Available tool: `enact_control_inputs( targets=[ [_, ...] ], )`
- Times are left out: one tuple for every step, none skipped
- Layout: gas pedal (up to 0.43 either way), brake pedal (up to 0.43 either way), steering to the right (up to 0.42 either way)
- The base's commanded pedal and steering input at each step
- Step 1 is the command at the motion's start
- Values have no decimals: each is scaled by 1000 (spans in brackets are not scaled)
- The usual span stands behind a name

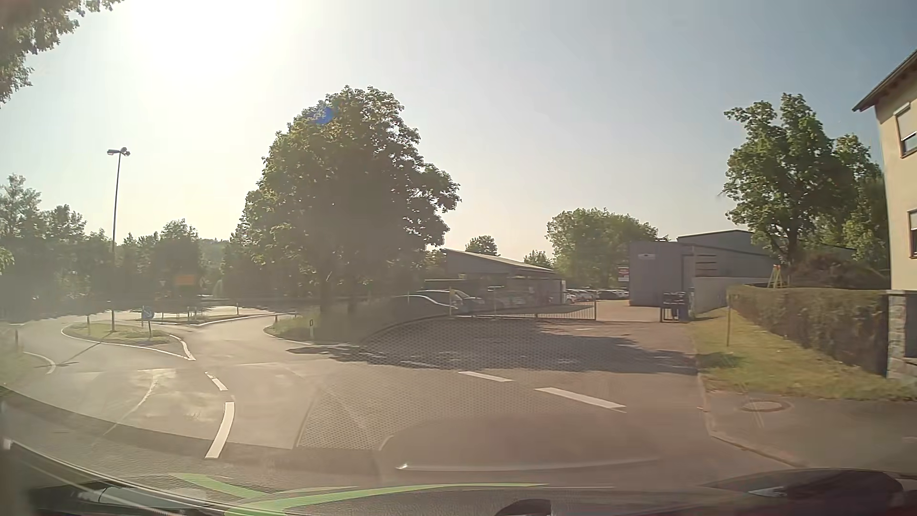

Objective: Follow the waypoints while adhering to traffic rules and regulations

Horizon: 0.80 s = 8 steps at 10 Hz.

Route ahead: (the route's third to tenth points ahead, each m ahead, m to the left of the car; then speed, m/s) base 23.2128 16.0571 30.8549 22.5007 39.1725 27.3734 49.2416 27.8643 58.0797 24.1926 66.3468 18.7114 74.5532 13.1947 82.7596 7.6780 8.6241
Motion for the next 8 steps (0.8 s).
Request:
enact_control_inputs(
  targets=[
    [59,0,-175],
    [59,0,-180],
    [59,0,-182],
    [59,0,-184],
    [59,0,-184],
    [59,0,-185],
    [59,0,-184],
    [59,0,-180]
  ],
)
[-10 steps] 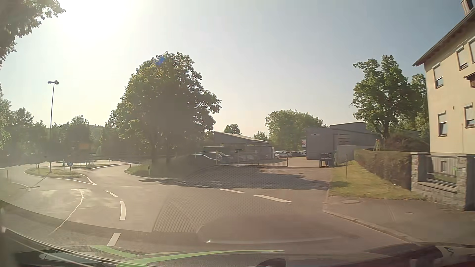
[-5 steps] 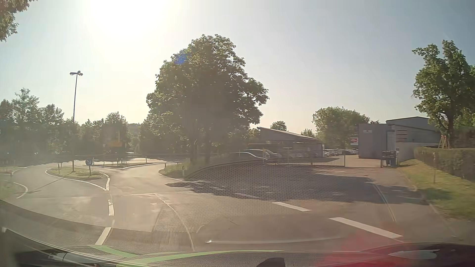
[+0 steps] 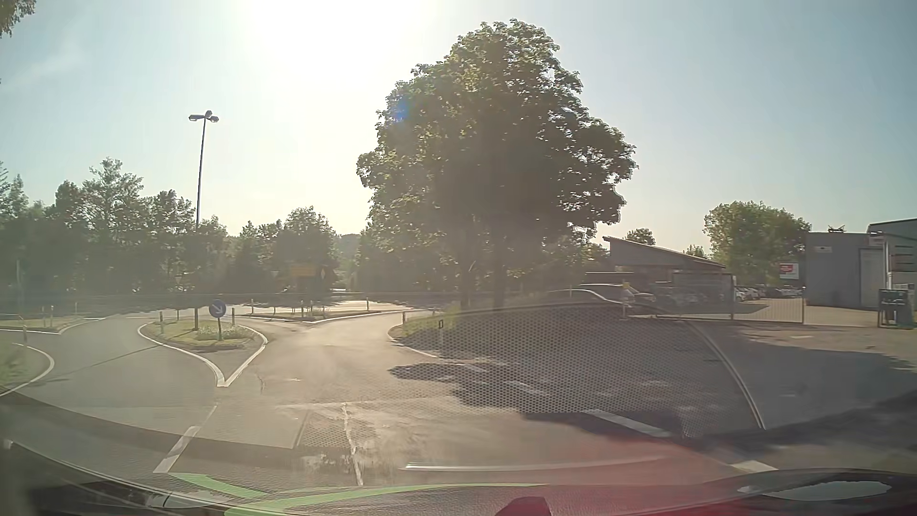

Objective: Follow the waypoints while adhering to traffic rules and regulations

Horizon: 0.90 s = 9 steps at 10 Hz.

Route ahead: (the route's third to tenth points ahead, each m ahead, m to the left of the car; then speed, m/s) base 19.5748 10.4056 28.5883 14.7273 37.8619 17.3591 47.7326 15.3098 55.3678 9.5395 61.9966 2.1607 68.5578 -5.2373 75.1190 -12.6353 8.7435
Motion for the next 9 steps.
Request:
enact_control_inputs(
  targets=[
    [59,0,-174],
    [59,0,-163],
    [59,0,-153],
    [59,0,-145],
    [59,0,-135],
    [59,0,-124],
    [59,0,-115],
    [59,0,-102],
    [67,0,-90]
  ],
)
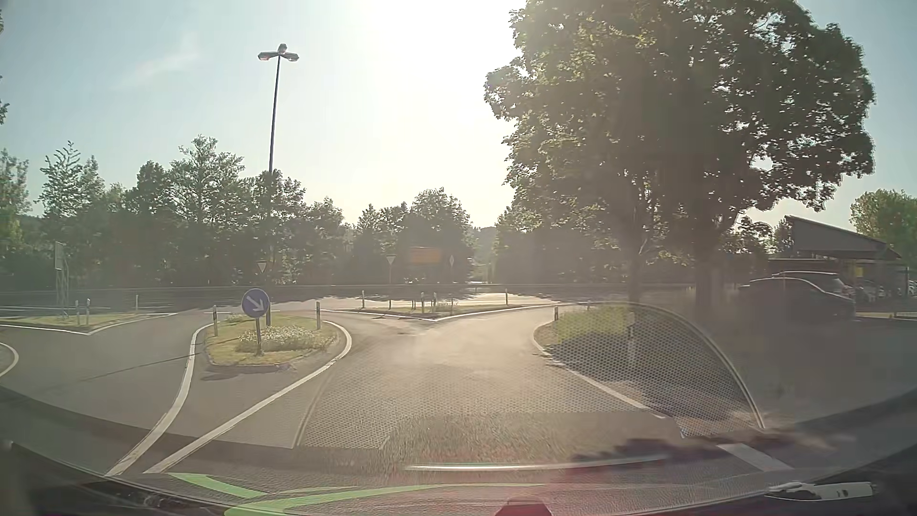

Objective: Follow the waypoints while adhering to traffic rules and regulations

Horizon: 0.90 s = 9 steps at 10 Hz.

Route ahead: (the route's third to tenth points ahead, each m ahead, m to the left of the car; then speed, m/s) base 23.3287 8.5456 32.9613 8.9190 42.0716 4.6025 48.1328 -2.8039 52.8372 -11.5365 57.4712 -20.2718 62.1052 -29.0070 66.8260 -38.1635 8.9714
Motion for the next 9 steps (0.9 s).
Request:
enact_control_inputs(
  targets=[
    [67,0,-81],
    [67,0,-69],
    [67,0,-58],
    [67,0,-46],
    [67,0,-28],
    [67,0,-16],
    [67,0,-8],
    [67,0,0],
    [67,0,11]
  ],
)
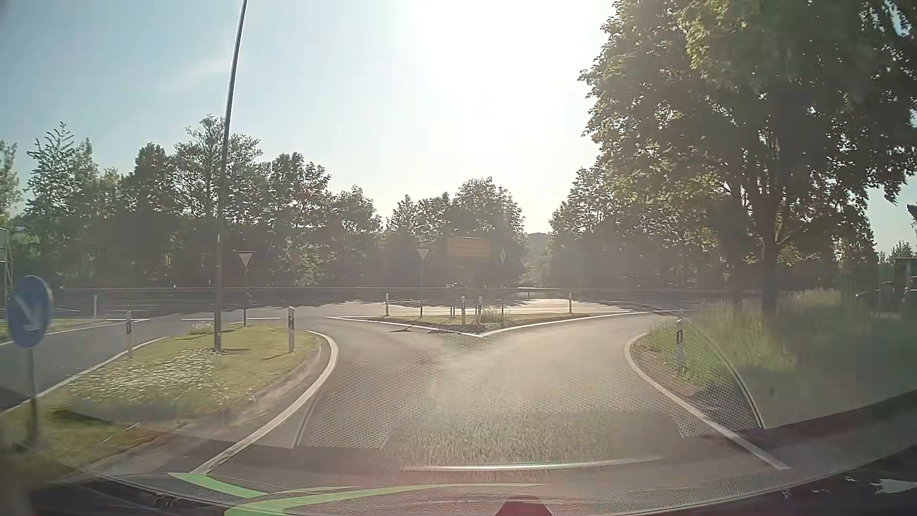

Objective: Follow the waypoints while adhering to traffic rules and regulations

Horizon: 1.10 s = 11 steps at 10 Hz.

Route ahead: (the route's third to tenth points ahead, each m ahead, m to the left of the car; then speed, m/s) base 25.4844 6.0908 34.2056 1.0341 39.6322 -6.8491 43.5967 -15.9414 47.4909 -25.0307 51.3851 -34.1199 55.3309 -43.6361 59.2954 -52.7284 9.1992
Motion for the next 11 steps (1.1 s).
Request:
enact_control_inputs(
  targets=[
    [67,0,23],
    [67,0,31],
    [67,0,41],
    [67,0,49],
    [67,0,56],
    [67,0,63],
    [67,0,68],
    [67,0,76],
    [67,0,83],
    [67,0,91],
    [67,0,99]
  ],
)
